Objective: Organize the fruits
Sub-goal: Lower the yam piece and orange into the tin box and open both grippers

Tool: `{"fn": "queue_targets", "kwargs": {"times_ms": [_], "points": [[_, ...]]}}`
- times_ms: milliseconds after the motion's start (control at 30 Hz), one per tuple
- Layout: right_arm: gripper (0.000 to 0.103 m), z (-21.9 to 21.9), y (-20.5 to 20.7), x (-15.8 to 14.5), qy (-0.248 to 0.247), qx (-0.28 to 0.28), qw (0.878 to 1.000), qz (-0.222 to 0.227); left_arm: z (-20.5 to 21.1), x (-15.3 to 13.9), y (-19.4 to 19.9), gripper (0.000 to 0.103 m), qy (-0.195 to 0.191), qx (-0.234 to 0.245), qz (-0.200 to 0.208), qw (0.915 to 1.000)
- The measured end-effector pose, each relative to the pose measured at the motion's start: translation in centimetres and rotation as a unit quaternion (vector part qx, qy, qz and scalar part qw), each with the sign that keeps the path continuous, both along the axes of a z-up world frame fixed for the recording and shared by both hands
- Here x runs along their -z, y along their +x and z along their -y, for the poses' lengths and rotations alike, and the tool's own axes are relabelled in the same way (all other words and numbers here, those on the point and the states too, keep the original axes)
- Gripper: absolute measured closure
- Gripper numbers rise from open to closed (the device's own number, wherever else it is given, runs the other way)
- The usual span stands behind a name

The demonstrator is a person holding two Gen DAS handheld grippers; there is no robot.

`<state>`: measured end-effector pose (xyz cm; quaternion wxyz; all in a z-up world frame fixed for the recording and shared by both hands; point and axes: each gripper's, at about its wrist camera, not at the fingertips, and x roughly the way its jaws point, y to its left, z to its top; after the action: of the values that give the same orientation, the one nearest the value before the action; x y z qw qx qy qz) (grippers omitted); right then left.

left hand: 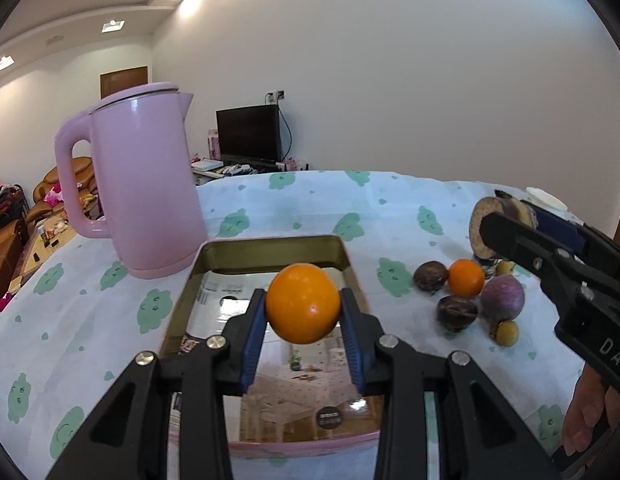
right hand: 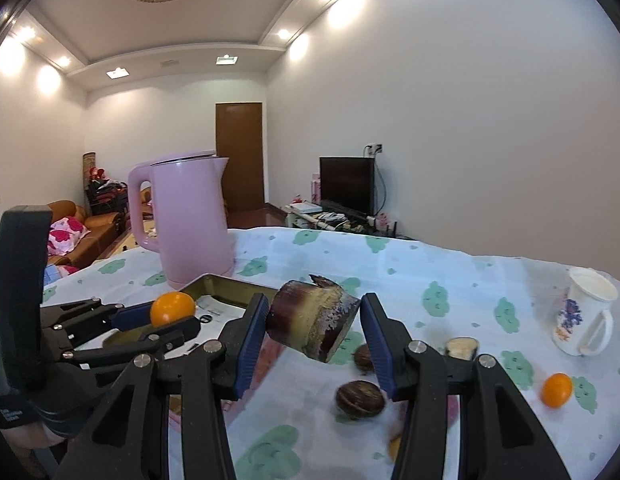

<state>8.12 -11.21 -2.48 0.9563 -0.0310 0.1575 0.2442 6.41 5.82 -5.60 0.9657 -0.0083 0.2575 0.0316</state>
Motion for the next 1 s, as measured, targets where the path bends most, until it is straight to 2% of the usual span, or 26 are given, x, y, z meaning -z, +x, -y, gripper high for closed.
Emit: {"fn": "queue_targets", "kwargs": {"times_ms": [400, 1000], "points": [[0.053, -3.3, 1.6, 0.1, -0.008, -0.030, 0.999, -0.022, -2.5, 0.8, 1.3, 0.066, 0.009, -0.022, -0.026, 0.9994], [0.053, -7.4, 3.9, 1.7, -0.033, -0.067, 0.996, -0.056, -6.0, 1.9, 3.3, 0.066, 0.019, -0.052, -0.061, 0.9966]]}}
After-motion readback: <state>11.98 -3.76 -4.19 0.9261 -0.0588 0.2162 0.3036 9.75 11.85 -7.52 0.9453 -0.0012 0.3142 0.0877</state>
